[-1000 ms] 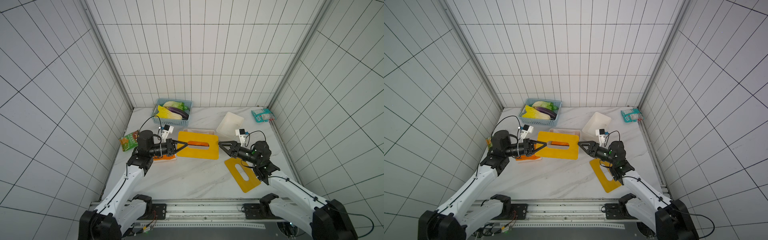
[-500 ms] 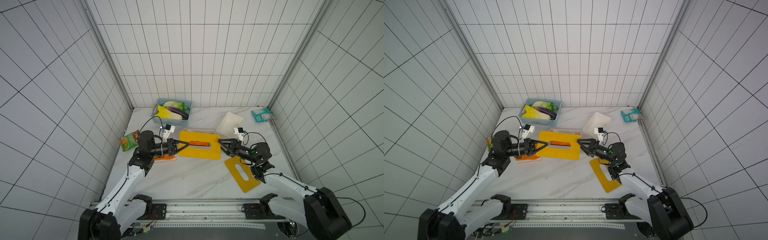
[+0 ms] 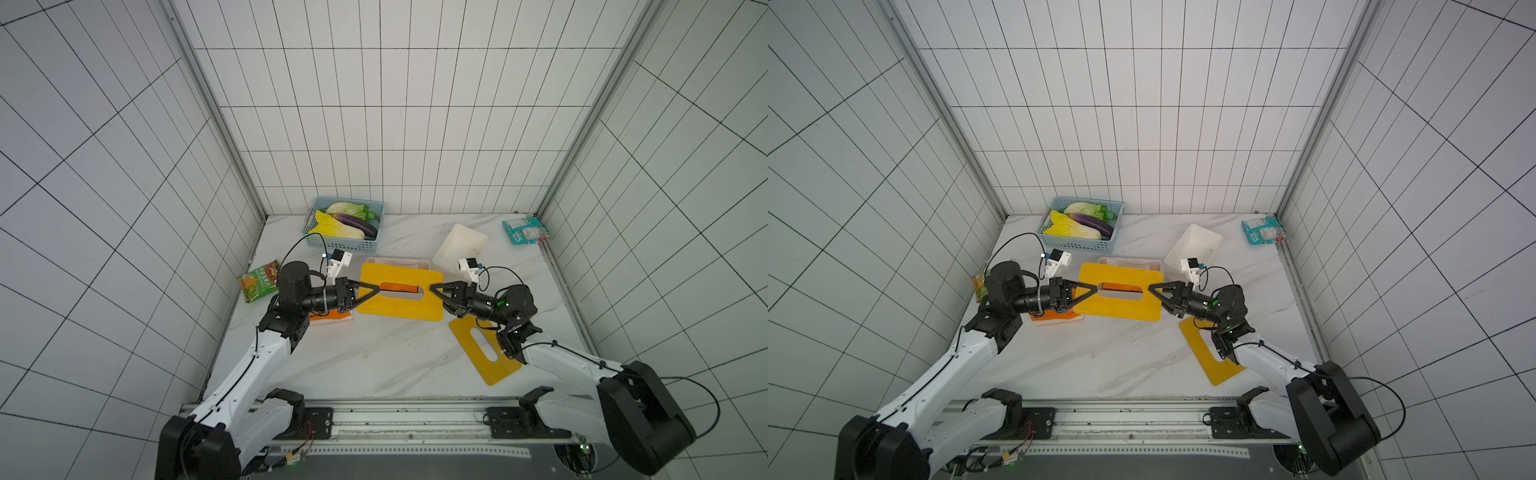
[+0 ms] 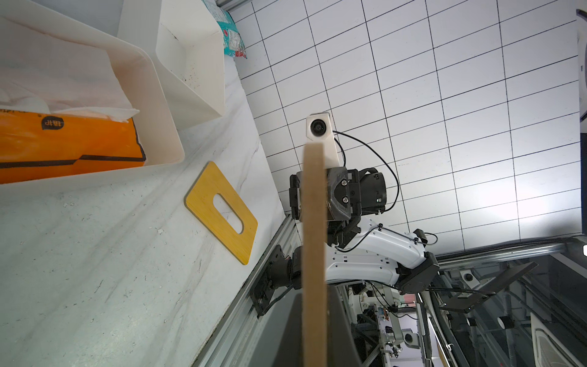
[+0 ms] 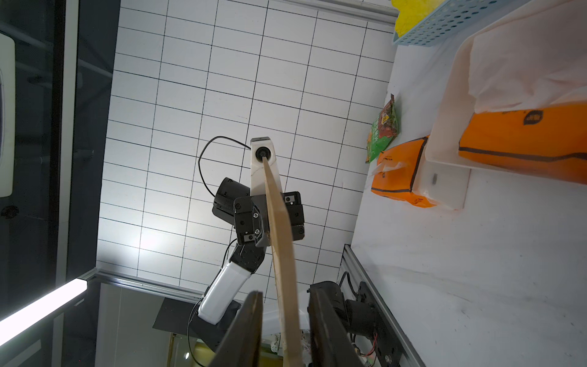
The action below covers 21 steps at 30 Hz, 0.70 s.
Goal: Put the tissue paper into the tissue box
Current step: Pick up the box lid from the center of the board.
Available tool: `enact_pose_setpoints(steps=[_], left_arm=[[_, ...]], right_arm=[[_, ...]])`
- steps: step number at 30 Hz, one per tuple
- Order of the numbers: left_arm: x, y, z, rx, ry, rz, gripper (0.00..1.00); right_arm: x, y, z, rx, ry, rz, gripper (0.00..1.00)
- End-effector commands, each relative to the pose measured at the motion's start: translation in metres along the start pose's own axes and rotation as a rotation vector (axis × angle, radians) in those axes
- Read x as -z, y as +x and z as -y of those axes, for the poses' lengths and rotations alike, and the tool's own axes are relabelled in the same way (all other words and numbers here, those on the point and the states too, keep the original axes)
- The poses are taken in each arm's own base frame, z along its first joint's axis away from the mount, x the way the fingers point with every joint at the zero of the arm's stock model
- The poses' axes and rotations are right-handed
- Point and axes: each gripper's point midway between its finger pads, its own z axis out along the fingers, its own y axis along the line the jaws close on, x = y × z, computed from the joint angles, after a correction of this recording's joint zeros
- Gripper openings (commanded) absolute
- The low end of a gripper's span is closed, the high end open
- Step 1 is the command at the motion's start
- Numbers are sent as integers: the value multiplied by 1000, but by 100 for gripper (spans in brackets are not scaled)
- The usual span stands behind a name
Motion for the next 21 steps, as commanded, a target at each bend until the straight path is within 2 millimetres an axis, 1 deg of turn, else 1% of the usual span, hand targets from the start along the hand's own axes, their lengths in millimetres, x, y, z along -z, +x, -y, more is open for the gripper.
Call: enact_pose_setpoints(steps=[1,3,5,6,7,10,12,13,14,16,17,18,19,20,21], left_arm=[[-1,-2,1,-33,6,11,0],[-1,-3,-1,-31,0,15,0],[-2,-4,-3,-31,-11,15,0],[-2,-5,-6,-29,-22,14,5],[-2,-6,-7,-30,-36,12,13],[-4,-12,-11,-61,-79,3,34],[-3,-20,-16,-85,-131,13,45],[-2,-25,-20,-98,-170,23,52],[-1,-30,-23,-114,-205,32,56],[5,-46,-30,-152,-304,69,63],[9,-53,-33,-168,-350,90,65],[14,-65,-35,-200,-404,124,66],[19,-76,-38,-223,-468,159,70],[23,-85,-39,-246,-511,187,75],[28,-95,-39,-274,-555,215,82]], right_arm=[[-4,4,-7,20,-29,-26,21],[-4,4,-6,14,-26,-28,16],[-5,3,-4,14,-18,-29,9],[-6,3,-2,13,-8,-29,5],[-7,2,0,15,3,-33,1],[-12,-4,2,29,33,-46,0],[-14,-12,4,38,51,-44,0],[-15,-17,6,38,62,-38,0],[-15,-23,6,43,64,-30,0],[-18,-36,9,47,71,-22,0],[-18,-42,11,43,75,-18,0],[-20,-49,14,36,77,-18,0],[-21,-56,15,35,76,-19,0],[-22,-62,17,30,76,-19,0],[-23,-69,20,24,78,-16,0]])
